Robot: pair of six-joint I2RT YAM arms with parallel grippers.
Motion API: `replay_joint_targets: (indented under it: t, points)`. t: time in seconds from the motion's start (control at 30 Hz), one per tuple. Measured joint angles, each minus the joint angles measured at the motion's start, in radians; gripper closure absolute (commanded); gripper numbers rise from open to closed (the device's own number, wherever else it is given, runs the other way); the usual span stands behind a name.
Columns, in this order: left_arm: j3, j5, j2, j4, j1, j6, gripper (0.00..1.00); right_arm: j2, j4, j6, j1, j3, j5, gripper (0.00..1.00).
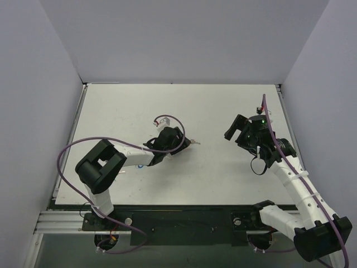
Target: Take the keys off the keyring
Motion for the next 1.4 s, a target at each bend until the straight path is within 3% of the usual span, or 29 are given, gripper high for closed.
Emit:
replay_joint_targets:
  t: [1.4]
  points:
    - [0.035, 0.065, 0.181, 0.203, 0.061, -0.104, 0.57, 0.039, 0.059, -0.019, -0.038, -0.031, -0.066, 0.04]
